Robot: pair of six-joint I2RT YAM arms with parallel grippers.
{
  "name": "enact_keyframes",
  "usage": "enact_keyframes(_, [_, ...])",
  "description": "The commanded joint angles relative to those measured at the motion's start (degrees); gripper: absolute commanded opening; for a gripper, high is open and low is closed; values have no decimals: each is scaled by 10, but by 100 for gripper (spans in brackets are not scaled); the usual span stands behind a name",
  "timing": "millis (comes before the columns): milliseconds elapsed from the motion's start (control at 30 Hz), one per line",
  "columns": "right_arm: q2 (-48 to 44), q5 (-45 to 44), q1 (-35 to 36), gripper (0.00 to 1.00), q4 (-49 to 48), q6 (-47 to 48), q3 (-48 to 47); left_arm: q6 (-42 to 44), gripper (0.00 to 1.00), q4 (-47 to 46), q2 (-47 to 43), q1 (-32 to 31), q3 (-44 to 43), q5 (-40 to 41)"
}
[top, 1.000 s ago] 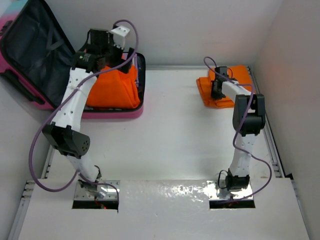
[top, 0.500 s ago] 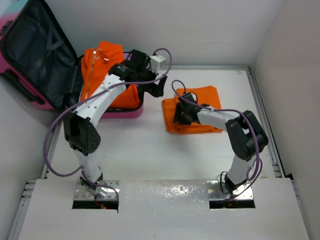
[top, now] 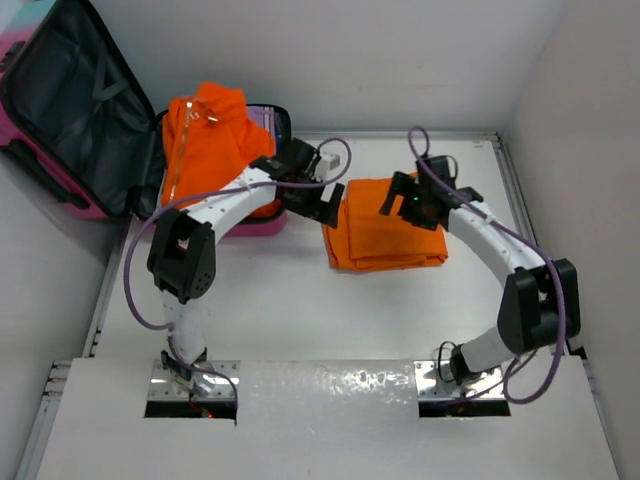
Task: Pack the luggage
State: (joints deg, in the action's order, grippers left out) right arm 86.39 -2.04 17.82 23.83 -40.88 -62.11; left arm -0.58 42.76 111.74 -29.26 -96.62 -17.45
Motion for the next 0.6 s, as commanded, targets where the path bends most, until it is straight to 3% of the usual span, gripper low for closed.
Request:
enact_keyframes(0, [21,42,-75,92,52,79,-28,-74,100,-44,-19,-34,49,15])
enact_keyframes(100, [76,80,-155,92,60,120,-66,-104,100,-62,8,-34,75,11])
enact_keyframes(233, [134,105,-212,92,41,144,-86,-116,100,-64,62,-34,48,8])
enact_keyframes(567, [243,170,-249,91,-14,198,-67,-181,100,-137,138,-5,43,-72])
